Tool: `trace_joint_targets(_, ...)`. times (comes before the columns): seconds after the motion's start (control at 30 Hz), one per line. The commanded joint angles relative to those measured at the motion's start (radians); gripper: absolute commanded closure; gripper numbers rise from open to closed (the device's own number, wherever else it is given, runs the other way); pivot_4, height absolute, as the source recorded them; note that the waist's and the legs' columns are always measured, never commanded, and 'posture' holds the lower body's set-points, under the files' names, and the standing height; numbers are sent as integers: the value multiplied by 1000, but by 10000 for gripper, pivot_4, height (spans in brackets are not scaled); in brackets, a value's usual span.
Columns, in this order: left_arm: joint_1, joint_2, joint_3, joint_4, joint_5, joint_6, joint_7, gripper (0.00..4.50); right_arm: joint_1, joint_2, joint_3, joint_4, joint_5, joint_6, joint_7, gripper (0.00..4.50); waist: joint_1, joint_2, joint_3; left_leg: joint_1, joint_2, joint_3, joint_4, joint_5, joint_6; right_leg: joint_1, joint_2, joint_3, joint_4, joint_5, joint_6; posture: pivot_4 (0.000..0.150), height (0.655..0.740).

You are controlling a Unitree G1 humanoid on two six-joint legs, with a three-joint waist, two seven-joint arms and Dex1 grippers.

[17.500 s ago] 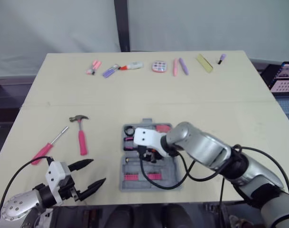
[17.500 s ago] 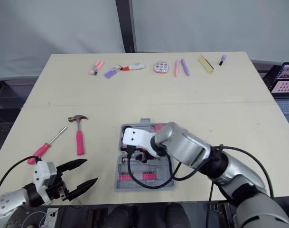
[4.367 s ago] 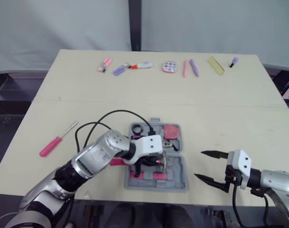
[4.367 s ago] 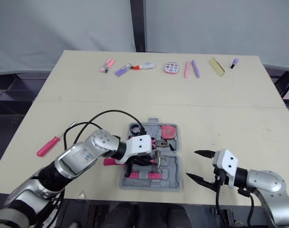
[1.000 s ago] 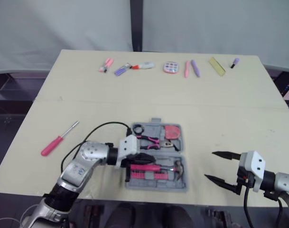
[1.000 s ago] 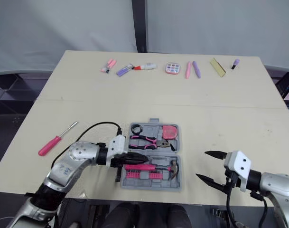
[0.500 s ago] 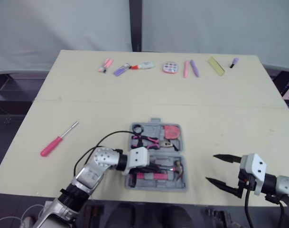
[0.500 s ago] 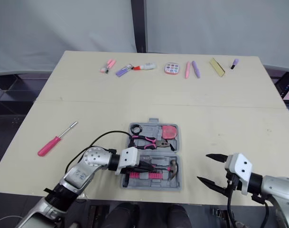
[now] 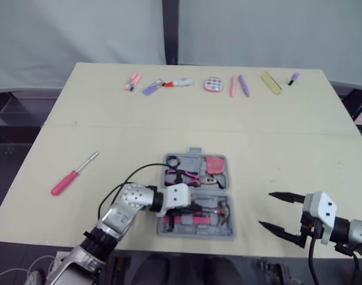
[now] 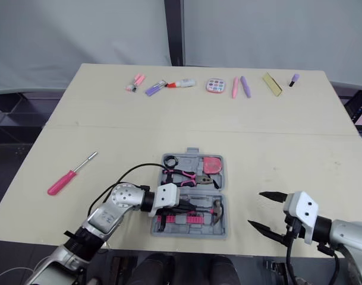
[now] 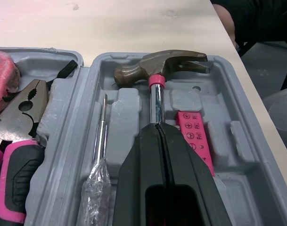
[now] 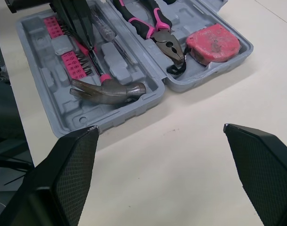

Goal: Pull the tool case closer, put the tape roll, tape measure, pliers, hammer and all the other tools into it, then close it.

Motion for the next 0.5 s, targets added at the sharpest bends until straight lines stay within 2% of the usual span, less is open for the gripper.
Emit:
trace_joint_targets(0.03, 9, -6, -10, 7, 19, -11, 12, 44772, 5, 2, -30, -28, 10, 1, -14, 0, 0, 0, 0, 0, 0, 0, 0, 0, 0, 0, 0, 0, 0, 0, 0, 1500, 7400)
trace_joint_targets(0.17, 22, -33, 22, -55, -85, 11, -35, 44772, 8, 3, -30, -28, 11, 1, -16, 0, 0, 0, 0, 0, 0, 0, 0, 0, 0, 0, 0, 0, 0, 0, 0, 1500, 7400)
trace_joint_targets(0.33, 19, -11, 24, -76, -116, 31, -86, 44772, 5, 4, -29, -25, 12, 0, -18, 0, -1, 0, 0, 0, 0, 0, 0, 0, 0, 0, 0, 0, 0, 0, 0, 1500, 7400)
trace_joint_targets(0.5, 19, 21, -7, -59, -50, 78, -76, 44772, 7, 5, -29, -26, 12, 0, -24, 0, -1, 0, 0, 0, 0, 0, 0, 0, 0, 0, 0, 0, 0, 0, 0, 1500, 7400)
